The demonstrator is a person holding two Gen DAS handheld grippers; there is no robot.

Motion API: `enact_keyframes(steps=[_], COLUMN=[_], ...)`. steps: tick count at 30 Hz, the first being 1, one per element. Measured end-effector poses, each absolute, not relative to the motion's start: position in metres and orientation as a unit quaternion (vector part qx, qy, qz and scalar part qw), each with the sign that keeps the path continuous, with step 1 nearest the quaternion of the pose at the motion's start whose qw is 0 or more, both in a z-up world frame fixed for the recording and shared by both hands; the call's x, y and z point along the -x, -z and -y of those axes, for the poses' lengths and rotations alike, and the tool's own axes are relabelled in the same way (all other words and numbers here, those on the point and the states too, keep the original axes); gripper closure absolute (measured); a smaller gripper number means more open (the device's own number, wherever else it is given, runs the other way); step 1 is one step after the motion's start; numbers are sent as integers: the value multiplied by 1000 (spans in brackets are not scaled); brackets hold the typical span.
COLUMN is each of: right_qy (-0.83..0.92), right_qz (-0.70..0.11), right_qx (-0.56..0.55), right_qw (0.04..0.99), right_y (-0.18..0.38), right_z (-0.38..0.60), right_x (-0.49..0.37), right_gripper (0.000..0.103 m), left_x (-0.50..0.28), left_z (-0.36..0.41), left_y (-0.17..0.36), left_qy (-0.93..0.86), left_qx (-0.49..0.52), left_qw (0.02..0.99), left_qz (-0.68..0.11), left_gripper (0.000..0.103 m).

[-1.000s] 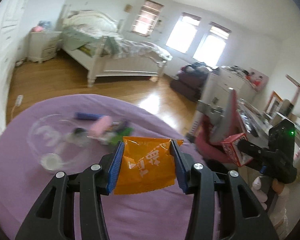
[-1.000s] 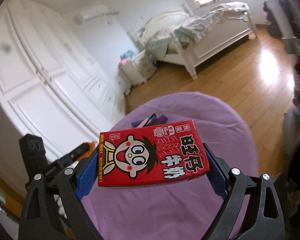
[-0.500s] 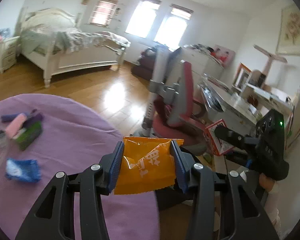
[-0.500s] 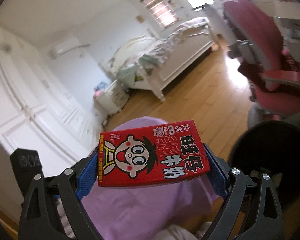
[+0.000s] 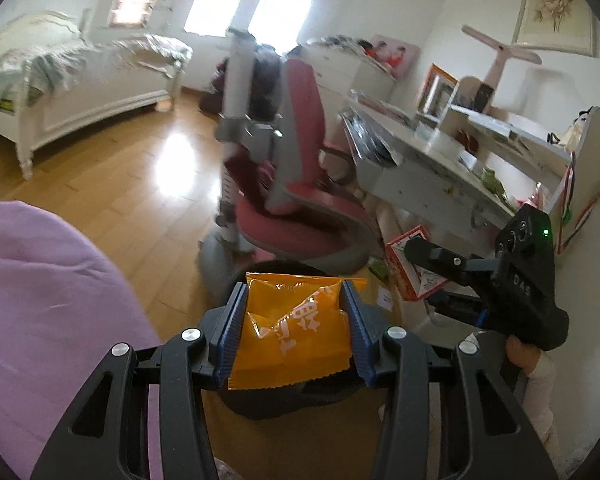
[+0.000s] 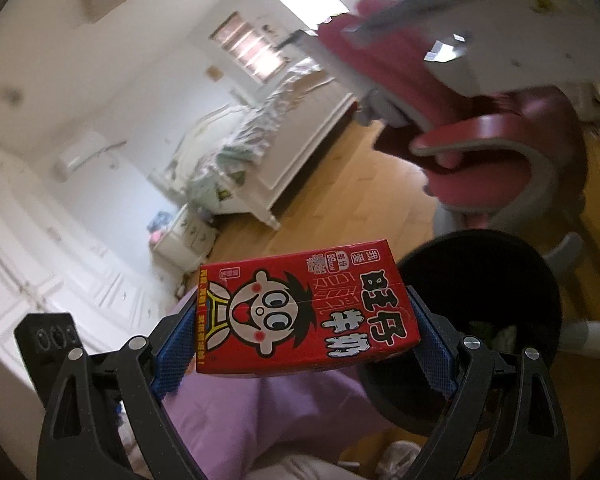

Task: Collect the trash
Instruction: 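Carry the orange bag and red carton to the bin and release both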

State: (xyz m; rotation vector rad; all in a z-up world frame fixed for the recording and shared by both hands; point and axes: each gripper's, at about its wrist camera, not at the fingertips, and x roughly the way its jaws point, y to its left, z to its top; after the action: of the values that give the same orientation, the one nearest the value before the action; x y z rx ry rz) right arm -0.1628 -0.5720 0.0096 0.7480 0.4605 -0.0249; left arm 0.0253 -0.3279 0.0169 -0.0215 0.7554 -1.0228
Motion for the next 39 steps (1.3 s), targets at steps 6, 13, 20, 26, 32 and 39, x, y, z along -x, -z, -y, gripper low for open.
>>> enact_keyframes(steps=[6,13,20,26,32,39], right_qy=[32,44,56,58,53,93], right_qz=[-231,-237,-240,-245,-245,-235], right_qx=[-414,-448,-468,-471,-477,-479], right_qw=[880,861,849,845,842,840], right_y=[23,46,64,69,69,66], right_z=[600,615,630,630,629,632], right_x=[169,164,165,162,161,166], right_gripper=[12,12,12,12,11,6], left_x=[-31,-36,-31,-28,-33,-33], left_z=[373,412,436,448,451,436], left_y=[8,37,56,63,69,55], left_qy=[499,508,515,520,498,482], left_qx=[-20,-41,-53,-60,-75,-75], left_qw=[780,758,742,736,741,759], left_qz=[-377,-408,-426,-429,-443,-431], left_gripper=[57,57,57,57,47,25])
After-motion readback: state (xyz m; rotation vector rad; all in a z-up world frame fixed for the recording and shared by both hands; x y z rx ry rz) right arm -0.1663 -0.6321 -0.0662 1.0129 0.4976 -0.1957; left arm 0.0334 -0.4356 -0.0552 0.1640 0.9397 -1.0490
